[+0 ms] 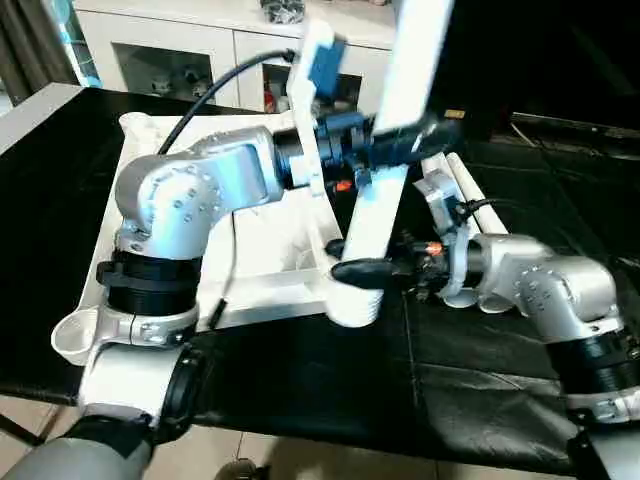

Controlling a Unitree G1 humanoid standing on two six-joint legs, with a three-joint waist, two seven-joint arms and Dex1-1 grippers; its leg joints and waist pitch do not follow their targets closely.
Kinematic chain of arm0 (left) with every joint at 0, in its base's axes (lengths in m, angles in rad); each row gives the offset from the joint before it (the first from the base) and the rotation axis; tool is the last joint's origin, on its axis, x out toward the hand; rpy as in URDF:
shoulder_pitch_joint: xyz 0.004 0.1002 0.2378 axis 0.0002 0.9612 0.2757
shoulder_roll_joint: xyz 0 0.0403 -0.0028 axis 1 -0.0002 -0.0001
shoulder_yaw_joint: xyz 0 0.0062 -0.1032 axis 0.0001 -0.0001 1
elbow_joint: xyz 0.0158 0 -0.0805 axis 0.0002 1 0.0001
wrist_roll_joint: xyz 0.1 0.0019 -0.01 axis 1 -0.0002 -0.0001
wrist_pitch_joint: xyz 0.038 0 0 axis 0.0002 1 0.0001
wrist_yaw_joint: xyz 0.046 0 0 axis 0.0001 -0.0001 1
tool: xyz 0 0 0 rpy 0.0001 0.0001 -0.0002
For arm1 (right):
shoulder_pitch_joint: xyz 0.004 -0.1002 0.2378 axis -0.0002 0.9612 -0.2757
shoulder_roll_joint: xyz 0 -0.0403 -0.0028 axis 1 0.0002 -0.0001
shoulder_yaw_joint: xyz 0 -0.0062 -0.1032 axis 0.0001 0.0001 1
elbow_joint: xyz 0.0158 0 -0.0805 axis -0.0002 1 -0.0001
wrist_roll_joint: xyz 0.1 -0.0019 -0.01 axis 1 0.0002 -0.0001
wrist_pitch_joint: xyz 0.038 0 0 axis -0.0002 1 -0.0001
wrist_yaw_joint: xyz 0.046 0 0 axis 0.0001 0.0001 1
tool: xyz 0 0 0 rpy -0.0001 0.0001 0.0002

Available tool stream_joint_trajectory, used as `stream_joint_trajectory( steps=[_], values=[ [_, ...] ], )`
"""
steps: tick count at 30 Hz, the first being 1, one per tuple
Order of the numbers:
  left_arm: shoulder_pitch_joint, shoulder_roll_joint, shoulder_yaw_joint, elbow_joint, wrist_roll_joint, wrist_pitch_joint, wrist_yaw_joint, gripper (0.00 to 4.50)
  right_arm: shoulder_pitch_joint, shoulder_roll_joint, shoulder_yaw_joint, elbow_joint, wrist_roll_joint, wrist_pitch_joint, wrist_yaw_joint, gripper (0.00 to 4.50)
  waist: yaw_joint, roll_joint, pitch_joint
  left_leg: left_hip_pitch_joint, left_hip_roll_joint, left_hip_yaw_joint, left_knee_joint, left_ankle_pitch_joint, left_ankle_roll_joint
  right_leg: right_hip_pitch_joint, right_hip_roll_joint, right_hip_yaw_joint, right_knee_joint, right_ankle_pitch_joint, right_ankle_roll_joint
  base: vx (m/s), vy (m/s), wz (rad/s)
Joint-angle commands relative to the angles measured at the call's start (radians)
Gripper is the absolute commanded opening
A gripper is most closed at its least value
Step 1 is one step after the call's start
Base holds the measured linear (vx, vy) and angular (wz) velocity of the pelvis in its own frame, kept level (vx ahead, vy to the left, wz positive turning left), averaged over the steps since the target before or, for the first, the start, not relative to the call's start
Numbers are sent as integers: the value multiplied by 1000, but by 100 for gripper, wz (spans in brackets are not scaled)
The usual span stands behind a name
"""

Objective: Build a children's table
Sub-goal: Pick table leg

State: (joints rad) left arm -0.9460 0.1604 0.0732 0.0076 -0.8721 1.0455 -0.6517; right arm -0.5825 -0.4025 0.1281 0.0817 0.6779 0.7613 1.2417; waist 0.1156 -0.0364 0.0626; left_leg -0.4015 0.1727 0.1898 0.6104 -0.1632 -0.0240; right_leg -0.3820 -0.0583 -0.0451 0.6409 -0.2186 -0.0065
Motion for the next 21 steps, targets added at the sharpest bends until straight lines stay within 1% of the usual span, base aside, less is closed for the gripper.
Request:
stream_joint_trajectory(
  steps=[1, 2, 3, 7, 10, 11, 12, 14, 19, 21],
  values=[
    [-38, -35, 25, -42, -82, 32, 19, 297, 18, 6, -13, 7, 0, -7, -25, 197, 4, 9, -75, 34, 59, -27, -63, -143, -21, 44, -88, 42, -72, -49, -251, 0, 0, 0],
    [-38, -36, 27, -42, -85, 33, 22, 302, 19, 7, -14, 8, -1, -8, -28, 196, 5, 7, -76, 34, 58, -27, -62, -146, -21, 44, -89, 42, -73, -46, -255, 0, 0, 0],
    [-38, -44, 35, -43, -96, 38, 33, 318, 22, 12, -15, 10, -6, -16, -36, 196, 4, 9, -75, 33, 57, -28, -63, -146, -20, 44, -88, 41, -72, -47, -255, 0, 0, 0],
    [-31, -54, 48, -42, -105, 39, 50, 350, 25, 32, -26, 19, -13, -32, -64, 196, 4, 8, -75, 33, 58, -29, -64, -146, -22, 44, -88, 42, -75, -61, -241, 0, 0, 0],
    [-24, -92, 99, -28, -152, 23, 82, 378, 26, 64, -56, 32, -5, -45, -101, 196, 3, 8, -75, 32, 58, -29, -64, -144, -22, 45, -88, 42, -74, -50, -244, 0, 0, 0],
    [-23, -108, 124, -21, -168, 5, 99, 380, 25, 76, -66, 35, -2, -50, -115, 196, 4, 10, -75, 32, 57, -29, -64, -150, -21, 44, -88, 41, -75, -48, -250, 0, 0, 0],
    [-22, -114, 134, -18, -174, 0, 106, 381, 26, 80, -69, 36, -1, -51, -119, 196, 5, 9, -77, 33, 57, -29, -63, -149, -22, 45, -88, 41, -73, -42, -251, 0, 0, 0],
    [-24, -141, 174, -4, -192, -29, 143, 381, 29, 92, -80, 37, 7, -58, -130, 196, 6, 9, -75, 32, 56, -29, -64, -149, -18, 45, -88, 41, -76, -41, -248, 0, 0, 0],
    [-29, -186, 256, 36, -211, -118, 227, 381, 39, 123, -111, 36, 28, -73, -170, 196, 8, 11, -76, 32, 57, -31, -65, -153, -22, 47, -89, 41, -77, -41, -242, 0, 0, 0],
    [-29, -191, 267, 37, -210, -127, 240, 381, 42, 132, -119, 35, 28, -80, -184, 196, 7, 11, -77, 32, 58, -31, -66, -150, -21, 47, -87, 41, -76, -33, -235, 0, 0, 0]
  ],
)
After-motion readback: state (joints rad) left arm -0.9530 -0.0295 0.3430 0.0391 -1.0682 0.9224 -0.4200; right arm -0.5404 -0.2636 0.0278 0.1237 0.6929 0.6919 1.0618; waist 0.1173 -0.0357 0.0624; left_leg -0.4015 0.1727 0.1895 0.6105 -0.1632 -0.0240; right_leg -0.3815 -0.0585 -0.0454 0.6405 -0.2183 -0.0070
